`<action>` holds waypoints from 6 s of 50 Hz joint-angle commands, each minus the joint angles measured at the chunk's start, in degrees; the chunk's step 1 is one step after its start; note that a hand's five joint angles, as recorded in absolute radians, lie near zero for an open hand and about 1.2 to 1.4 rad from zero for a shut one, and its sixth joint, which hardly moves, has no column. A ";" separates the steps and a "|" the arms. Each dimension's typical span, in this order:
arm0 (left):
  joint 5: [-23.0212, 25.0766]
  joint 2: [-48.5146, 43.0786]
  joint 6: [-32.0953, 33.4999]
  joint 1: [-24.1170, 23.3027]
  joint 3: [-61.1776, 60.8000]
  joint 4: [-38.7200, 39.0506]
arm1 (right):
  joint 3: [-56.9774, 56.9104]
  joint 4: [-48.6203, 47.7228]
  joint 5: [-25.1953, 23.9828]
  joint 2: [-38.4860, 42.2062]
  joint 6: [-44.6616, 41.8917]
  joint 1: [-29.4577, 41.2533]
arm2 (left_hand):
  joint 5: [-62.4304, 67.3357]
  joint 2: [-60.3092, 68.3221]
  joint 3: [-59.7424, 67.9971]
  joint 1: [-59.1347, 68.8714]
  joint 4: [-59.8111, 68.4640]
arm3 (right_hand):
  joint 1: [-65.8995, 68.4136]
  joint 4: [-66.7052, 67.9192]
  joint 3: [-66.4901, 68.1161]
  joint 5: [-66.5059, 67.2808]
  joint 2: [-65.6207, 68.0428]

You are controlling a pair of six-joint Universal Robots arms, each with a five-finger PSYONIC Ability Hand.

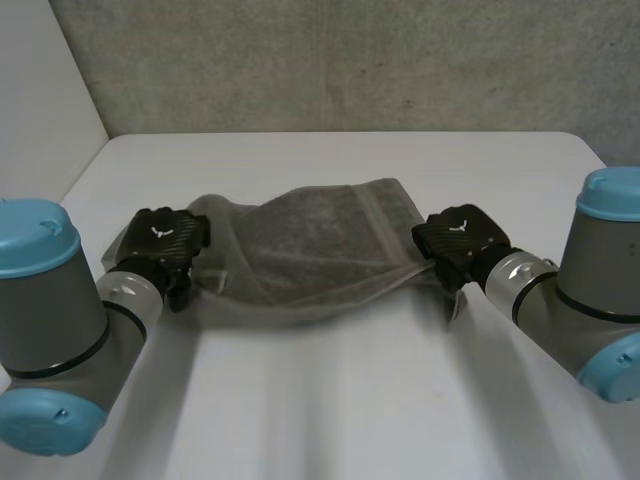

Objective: Fold the towel.

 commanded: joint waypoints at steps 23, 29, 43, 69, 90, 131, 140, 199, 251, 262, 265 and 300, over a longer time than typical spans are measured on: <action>20.58 1.68 2.23 6.08 1.20 -3.71 | 11.19 -5.38 0.06 -11.43 0.01 -8.14 | -0.52 -10.58 -10.64 -10.27 -10.67 | 4.15 3.48 2.97 2.84 3.40; 28.34 -4.98 6.18 5.99 8.92 -8.35 | 11.72 -6.00 0.06 -11.35 0.01 -7.96 | 1.67 -8.39 -8.45 -8.08 -8.48 | 4.15 3.48 2.97 2.84 3.40; 27.03 -25.39 14.89 6.26 33.47 -31.75 | 12.51 -6.09 -0.03 -11.35 -3.16 -10.07 | 4.20 -5.86 -5.92 -5.55 -5.96 | 4.15 3.48 2.97 2.84 3.40; 23.07 -29.52 17.61 4.15 38.03 -31.31 | 13.12 -6.09 -1.17 -10.91 -3.16 -10.16 | -0.01 -10.07 -10.13 -9.76 -10.16 | 4.15 3.48 2.97 2.84 3.40; 22.64 -32.51 17.79 3.79 40.50 -31.05 | 13.30 -6.44 -1.17 -10.64 -3.24 -9.99 | 4.70 -5.36 -5.42 -5.05 -5.45 | 4.15 3.48 2.97 2.84 3.40; 19.82 -28.03 17.26 3.44 35.66 -29.90 | 13.39 -6.44 -1.17 -10.56 -3.33 -9.55 | 27.91 17.85 17.79 18.16 17.76 | 4.15 3.48 2.97 2.84 3.40; 19.82 -24.26 17.09 3.36 32.77 -27.98 | 13.48 -6.44 -1.17 -10.47 -3.33 -9.55 | 25.05 14.99 14.93 15.31 14.90 | 4.15 3.48 2.97 2.84 3.40; 12.97 -6.27 6.73 4.93 28.55 -16.90 | 0.15 3.73 -0.82 -21.97 -1.14 -11.48 | 59.18 49.12 49.06 49.43 49.03 | 4.15 3.48 2.97 2.84 3.40; 6.80 -8.34 -22.80 13.01 50.35 13.80 | -33.20 -22.38 6.21 -6.07 -16.79 -2.51 | 59.18 49.12 49.06 49.43 49.03 | 4.15 3.48 2.97 2.84 3.40; 12.97 -8.87 -22.64 14.87 32.41 11.40 | -26.34 1.30 2.08 -1.85 -16.69 -2.51 | 59.18 49.12 49.06 49.43 49.03 | 4.15 3.48 2.97 2.84 3.40; 13.76 -8.96 -21.67 14.87 26.44 11.23 | -21.59 3.32 1.29 -1.50 -16.78 -2.87 | 59.18 49.12 49.06 49.43 49.03 | 4.15 3.48 2.97 2.84 3.40; 14.90 -8.34 -4.01 15.04 7.10 12.55 | -3.05 -4.77 11.04 7.20 -15.55 -3.83 | 59.18 49.12 49.06 49.43 49.03 | -31.79 -32.46 -32.97 -33.10 -32.53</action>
